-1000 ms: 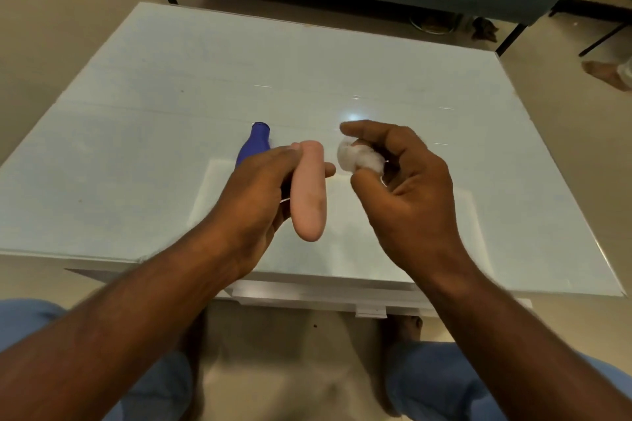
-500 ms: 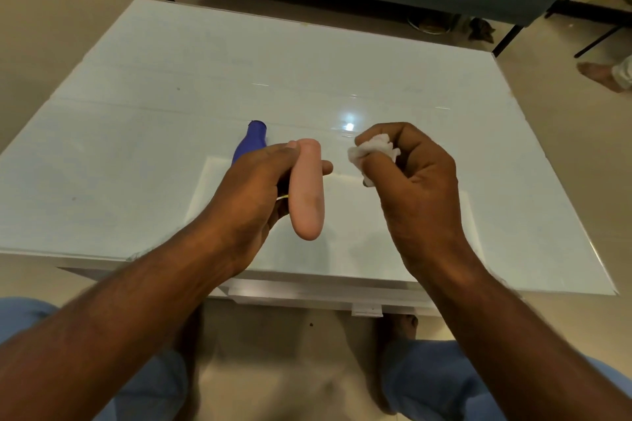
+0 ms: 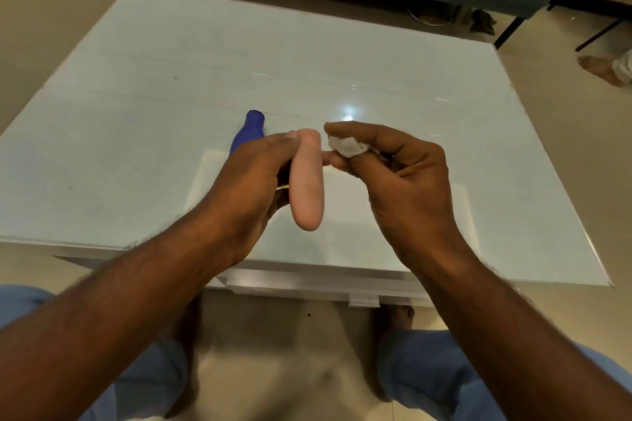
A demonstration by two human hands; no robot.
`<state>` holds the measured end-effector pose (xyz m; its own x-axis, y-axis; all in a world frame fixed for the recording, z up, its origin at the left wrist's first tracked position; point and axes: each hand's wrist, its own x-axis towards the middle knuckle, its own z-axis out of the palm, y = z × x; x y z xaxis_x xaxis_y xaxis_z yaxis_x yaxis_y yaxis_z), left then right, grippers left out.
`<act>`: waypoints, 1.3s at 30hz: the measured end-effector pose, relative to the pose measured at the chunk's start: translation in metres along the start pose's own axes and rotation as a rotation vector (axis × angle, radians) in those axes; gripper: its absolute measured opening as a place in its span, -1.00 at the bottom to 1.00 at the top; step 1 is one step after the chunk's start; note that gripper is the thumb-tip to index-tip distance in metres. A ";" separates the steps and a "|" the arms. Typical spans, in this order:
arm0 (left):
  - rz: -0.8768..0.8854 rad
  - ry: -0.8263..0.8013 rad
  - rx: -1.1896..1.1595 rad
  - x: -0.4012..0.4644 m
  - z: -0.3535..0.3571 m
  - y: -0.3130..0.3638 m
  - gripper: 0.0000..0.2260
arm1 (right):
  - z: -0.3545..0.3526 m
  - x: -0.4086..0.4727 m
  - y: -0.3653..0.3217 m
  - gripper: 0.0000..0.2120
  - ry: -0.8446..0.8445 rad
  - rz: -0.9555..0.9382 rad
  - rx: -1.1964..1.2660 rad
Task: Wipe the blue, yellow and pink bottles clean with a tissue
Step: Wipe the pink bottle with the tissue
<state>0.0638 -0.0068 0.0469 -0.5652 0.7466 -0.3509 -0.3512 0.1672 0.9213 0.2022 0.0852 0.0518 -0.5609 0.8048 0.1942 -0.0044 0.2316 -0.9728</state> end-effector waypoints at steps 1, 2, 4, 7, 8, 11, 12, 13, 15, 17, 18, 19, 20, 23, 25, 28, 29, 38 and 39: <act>0.001 -0.015 0.002 0.000 0.000 0.000 -0.77 | 0.000 0.000 0.001 -0.76 0.015 0.014 -0.001; -0.001 -0.030 0.002 0.000 0.000 0.000 -0.73 | 0.000 0.001 0.002 -0.77 0.028 0.032 -0.006; -0.002 -0.040 0.001 0.001 0.000 0.000 -0.67 | -0.001 0.001 0.003 -0.67 0.036 0.055 -0.049; -0.003 -0.025 -0.010 0.001 0.000 0.000 -0.71 | -0.001 0.002 0.005 -0.65 0.023 0.067 -0.046; -0.004 -0.014 -0.012 0.000 0.001 0.000 -0.73 | -0.001 0.001 0.005 -0.69 0.008 0.060 -0.030; -0.008 0.014 0.002 0.000 0.001 -0.001 -0.70 | 0.000 -0.001 0.008 -0.70 -0.006 0.021 -0.064; -0.009 0.015 0.008 0.001 0.001 -0.001 -0.66 | 0.000 0.000 0.008 -0.69 0.005 0.015 -0.084; -0.009 0.013 0.010 0.001 0.002 -0.002 -0.63 | -0.001 0.000 0.008 -0.69 0.018 0.013 -0.103; -0.008 -0.003 0.006 0.002 0.002 -0.003 -0.65 | -0.002 0.001 0.007 -0.73 0.035 0.002 -0.144; -0.003 -0.026 0.014 0.002 0.002 -0.004 -0.75 | -0.004 0.001 0.006 -0.78 0.041 -0.016 -0.193; 0.000 -0.034 0.018 0.002 0.002 -0.004 -0.78 | -0.004 0.002 0.007 -0.79 0.042 -0.017 -0.209; 0.000 -0.035 0.021 0.001 0.002 -0.004 -0.78 | -0.005 0.001 0.007 -0.80 0.039 -0.009 -0.218; -0.003 -0.027 0.023 0.001 0.002 -0.004 -0.75 | -0.005 0.001 0.007 -0.81 0.029 0.006 -0.221; -0.016 0.000 0.015 0.001 0.002 -0.004 -0.76 | -0.004 0.000 0.009 -0.86 -0.047 0.063 -0.250; -0.023 0.021 0.001 0.001 0.002 -0.004 -0.87 | -0.003 -0.001 0.011 -0.83 -0.080 0.106 -0.267; -0.025 0.016 -0.002 0.002 0.001 -0.005 -0.89 | -0.001 -0.001 0.012 -0.78 -0.092 0.128 -0.276; -0.022 0.014 0.006 0.003 0.002 -0.006 -0.83 | -0.001 -0.001 0.013 -0.81 -0.083 0.118 -0.285; 0.014 -0.025 0.058 0.003 0.003 -0.007 -0.73 | -0.003 0.000 0.005 -0.87 0.018 0.120 -0.146; 0.016 -0.028 0.054 0.004 0.002 -0.007 -0.73 | -0.003 0.001 0.006 -0.86 0.036 0.108 -0.157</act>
<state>0.0660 -0.0038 0.0392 -0.5490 0.7669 -0.3323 -0.3015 0.1891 0.9345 0.2043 0.0886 0.0467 -0.5212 0.8480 0.0967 0.1854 0.2231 -0.9570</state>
